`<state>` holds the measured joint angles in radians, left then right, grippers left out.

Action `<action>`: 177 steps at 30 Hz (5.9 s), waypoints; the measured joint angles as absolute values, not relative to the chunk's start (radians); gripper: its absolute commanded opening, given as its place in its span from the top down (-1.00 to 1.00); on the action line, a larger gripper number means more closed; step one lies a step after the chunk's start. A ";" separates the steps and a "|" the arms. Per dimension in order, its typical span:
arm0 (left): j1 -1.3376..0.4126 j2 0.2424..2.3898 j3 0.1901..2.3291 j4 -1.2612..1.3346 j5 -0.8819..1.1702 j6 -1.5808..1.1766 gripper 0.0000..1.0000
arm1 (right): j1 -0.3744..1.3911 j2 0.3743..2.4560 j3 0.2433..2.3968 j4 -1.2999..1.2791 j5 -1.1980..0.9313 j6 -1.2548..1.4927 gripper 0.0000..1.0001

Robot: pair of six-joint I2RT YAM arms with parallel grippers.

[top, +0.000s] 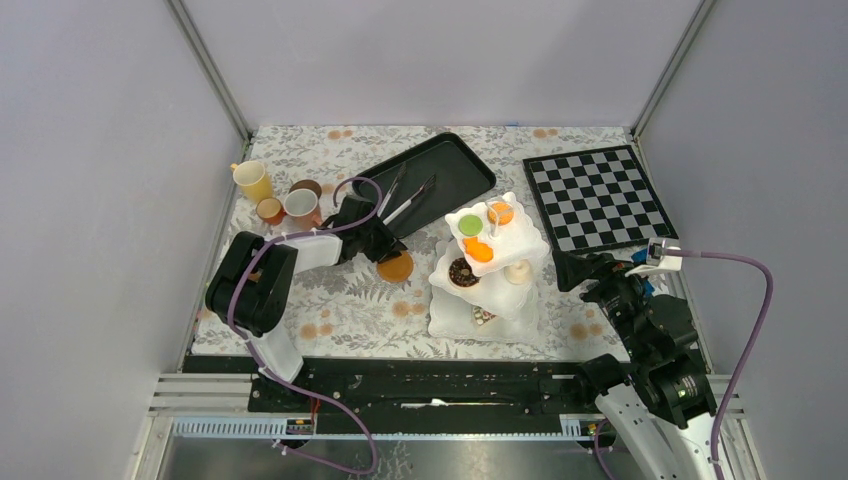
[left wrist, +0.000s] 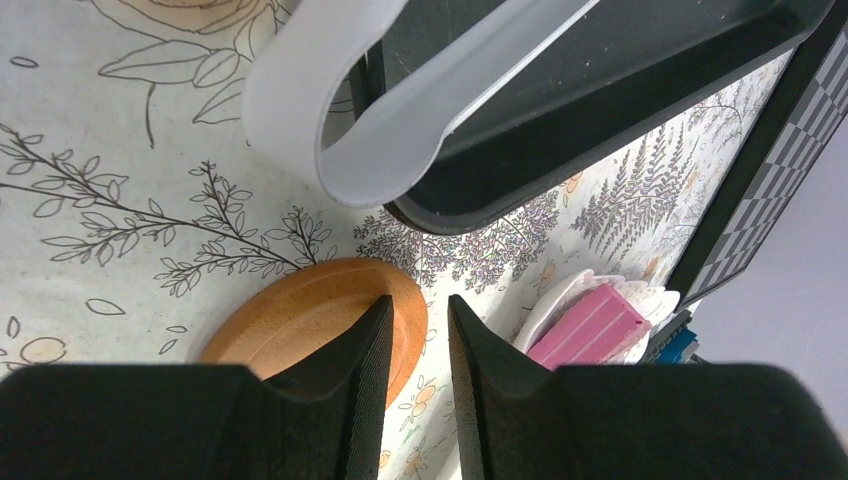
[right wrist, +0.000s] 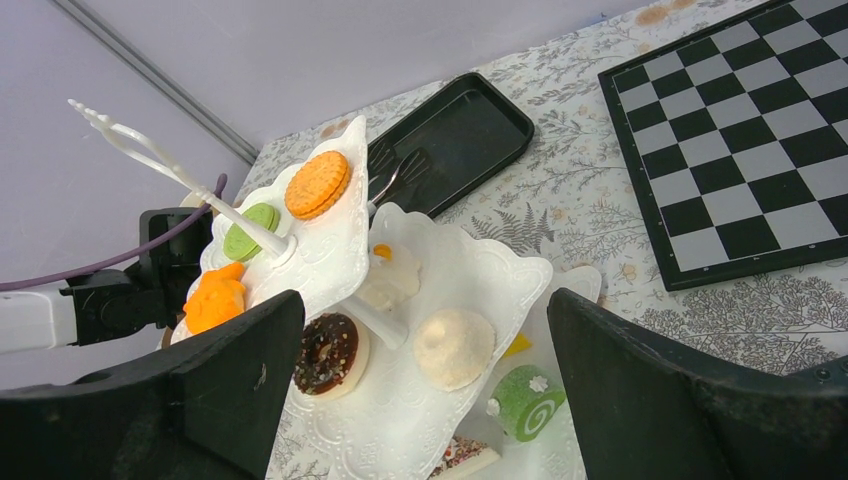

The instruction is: Serve the afternoon tea

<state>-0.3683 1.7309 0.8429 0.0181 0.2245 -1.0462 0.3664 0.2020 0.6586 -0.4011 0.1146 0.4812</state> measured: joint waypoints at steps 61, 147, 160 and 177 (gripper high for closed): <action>-0.098 1.705 1.131 -0.521 -0.383 -0.958 -0.36 | 0.366 0.163 0.648 -0.434 0.141 0.502 -0.97; -0.224 1.584 0.955 -0.526 0.620 0.973 1.00 | 0.366 0.193 0.682 -0.437 0.113 0.480 -0.97; -0.225 1.587 0.955 -0.521 0.617 0.973 0.86 | 0.366 0.199 0.682 -0.437 0.112 0.480 -0.97; -0.229 1.435 0.955 -0.498 0.596 0.968 -0.98 | 0.366 0.203 0.682 -0.437 0.110 0.481 -0.97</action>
<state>-0.2291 1.4353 0.9546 -0.4976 0.5957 0.9684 0.3664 0.2031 0.6815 -0.4370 0.1104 0.4812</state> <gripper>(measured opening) 0.988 0.985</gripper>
